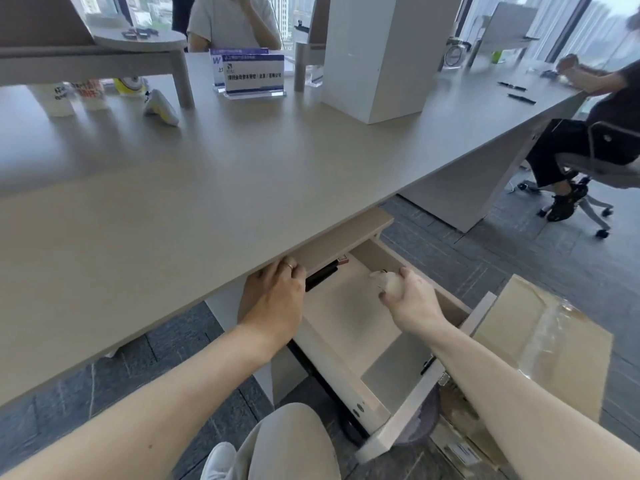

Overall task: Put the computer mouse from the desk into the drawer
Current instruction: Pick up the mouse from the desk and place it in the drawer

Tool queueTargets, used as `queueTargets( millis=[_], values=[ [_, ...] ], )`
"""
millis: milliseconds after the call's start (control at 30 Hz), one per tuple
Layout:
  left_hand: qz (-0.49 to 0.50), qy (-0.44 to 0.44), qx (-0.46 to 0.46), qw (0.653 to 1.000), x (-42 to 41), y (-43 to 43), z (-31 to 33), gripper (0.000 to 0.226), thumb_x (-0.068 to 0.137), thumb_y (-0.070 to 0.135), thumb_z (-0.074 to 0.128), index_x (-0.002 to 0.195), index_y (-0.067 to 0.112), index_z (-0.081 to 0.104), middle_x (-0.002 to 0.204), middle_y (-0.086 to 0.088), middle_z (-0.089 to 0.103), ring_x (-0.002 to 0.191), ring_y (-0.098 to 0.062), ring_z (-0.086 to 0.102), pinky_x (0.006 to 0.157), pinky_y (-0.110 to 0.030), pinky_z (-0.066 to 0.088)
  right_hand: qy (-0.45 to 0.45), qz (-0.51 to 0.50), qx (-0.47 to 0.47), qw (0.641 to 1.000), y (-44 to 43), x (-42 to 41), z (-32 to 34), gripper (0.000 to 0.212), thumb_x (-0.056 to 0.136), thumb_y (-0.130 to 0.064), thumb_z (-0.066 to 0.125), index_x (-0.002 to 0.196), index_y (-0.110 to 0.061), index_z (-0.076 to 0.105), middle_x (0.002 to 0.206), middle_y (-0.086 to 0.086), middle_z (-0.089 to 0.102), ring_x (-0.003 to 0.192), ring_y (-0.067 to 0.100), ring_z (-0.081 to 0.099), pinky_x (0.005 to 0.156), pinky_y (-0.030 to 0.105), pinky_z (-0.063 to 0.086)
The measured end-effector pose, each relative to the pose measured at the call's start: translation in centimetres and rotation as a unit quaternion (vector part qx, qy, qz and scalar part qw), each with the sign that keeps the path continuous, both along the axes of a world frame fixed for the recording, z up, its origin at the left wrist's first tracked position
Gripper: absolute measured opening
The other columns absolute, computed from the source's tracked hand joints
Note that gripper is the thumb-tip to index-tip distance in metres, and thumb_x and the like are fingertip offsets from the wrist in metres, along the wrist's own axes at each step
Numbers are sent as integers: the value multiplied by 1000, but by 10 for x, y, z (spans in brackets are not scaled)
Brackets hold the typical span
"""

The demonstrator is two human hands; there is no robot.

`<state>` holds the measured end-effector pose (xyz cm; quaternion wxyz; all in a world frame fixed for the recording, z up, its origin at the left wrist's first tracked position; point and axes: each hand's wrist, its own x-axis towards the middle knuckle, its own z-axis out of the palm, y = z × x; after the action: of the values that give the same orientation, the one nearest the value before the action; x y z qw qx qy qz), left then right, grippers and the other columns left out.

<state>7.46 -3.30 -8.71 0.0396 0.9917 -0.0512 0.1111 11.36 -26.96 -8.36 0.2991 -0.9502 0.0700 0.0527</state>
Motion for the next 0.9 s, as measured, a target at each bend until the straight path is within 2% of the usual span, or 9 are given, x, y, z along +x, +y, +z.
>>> queueTargets(
  millis=[133, 233, 367, 467, 633, 800, 900],
  values=[
    [-12, -13, 47, 999, -1, 0, -8, 46, 76, 25, 73, 119, 14, 62, 115, -2, 66, 106, -22, 61, 78, -37, 53, 61, 5, -35, 997, 7, 25, -20, 72, 92, -18, 65, 153, -3, 31, 147, 16, 43, 134, 34, 46, 102, 37, 42],
    [-18, -20, 88, 996, -1, -1, -11, 53, 78, 27, 70, 127, 7, 59, 116, -8, 66, 107, -26, 60, 82, -42, 51, 105, 15, -50, 993, 10, 38, -37, 82, 90, -5, 61, 159, -5, 17, 155, 16, 30, 141, 34, 38, 104, 33, 40],
    [-25, -17, 114, 993, 0, 1, -13, 54, 80, 26, 69, 129, 6, 57, 117, -10, 65, 107, -28, 59, 80, -42, 50, 137, 49, -88, 985, 9, 41, -55, 83, 92, -9, 61, 160, -10, 12, 156, 13, 21, 137, 34, 40, 97, 32, 42],
    [-29, -21, 119, 992, 0, 2, -14, 53, 81, 25, 69, 129, 6, 56, 117, -10, 64, 106, -28, 59, 79, -41, 50, 141, 72, -122, 980, 5, 38, -64, 76, 93, -9, 59, 156, -11, 18, 149, 13, 23, 124, 36, 49, 84, 30, 40],
    [-26, -27, 121, 992, -2, 1, -13, 52, 84, 27, 67, 130, 8, 54, 117, -10, 63, 105, -27, 58, 79, -40, 48, 115, 90, -169, 975, 1, 35, -68, 48, 89, -8, 59, 134, -6, 41, 131, 17, 33, 111, 41, 55, 76, 35, 40],
    [-16, -15, 121, 992, -3, -1, -12, 55, 82, 28, 68, 131, 8, 53, 119, -10, 62, 106, -28, 56, 80, -41, 48, 103, 101, -179, 973, 2, 32, -70, 48, 88, -8, 57, 133, -4, 40, 128, 19, 34, 110, 43, 54, 75, 36, 38],
    [-14, -7, 119, 993, -4, -2, -12, 57, 82, 28, 68, 133, 7, 52, 119, -10, 62, 107, -28, 55, 81, -41, 47, 105, 105, -180, 972, 2, 30, -64, 57, 87, -17, 65, 136, -6, 38, 130, 18, 34, 116, 43, 49, 81, 41, 42]
  ],
)
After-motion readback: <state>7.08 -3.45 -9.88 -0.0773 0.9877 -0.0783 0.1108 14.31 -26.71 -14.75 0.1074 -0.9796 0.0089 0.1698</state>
